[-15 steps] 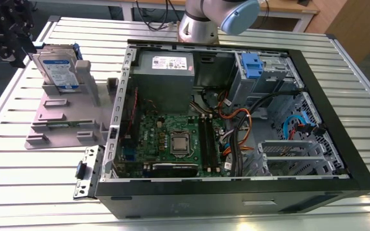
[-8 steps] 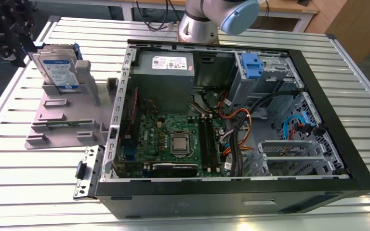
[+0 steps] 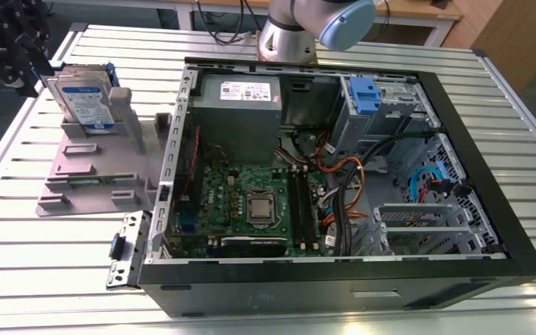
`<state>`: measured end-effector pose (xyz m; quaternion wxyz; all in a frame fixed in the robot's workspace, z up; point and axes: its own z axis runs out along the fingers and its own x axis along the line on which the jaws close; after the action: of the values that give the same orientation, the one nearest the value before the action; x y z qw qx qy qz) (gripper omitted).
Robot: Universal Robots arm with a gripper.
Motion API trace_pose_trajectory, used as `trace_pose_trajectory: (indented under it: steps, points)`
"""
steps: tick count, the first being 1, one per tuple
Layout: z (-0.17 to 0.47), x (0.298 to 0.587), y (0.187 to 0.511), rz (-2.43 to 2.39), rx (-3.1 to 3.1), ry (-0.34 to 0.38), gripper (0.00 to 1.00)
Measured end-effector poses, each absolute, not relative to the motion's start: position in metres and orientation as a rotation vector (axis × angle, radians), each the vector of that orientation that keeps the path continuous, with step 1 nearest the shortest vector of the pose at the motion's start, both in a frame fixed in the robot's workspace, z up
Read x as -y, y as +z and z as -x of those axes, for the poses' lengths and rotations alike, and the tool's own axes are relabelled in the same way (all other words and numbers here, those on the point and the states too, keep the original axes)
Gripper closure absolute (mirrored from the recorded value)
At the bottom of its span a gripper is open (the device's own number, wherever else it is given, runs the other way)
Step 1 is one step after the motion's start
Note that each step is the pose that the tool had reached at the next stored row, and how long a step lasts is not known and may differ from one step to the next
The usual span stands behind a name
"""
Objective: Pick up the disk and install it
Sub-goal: 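Pick up the disk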
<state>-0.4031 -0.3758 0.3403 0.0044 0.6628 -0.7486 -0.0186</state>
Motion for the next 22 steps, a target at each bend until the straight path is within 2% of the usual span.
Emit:
trace_pose_trajectory:
  steps: [15,22]
  points:
    - [0.403,0.376,0.335,-2.077,2.346,-0.06,0.47]
    - [0.403,0.363,0.335,-2.084,2.34,-0.06,0.47]
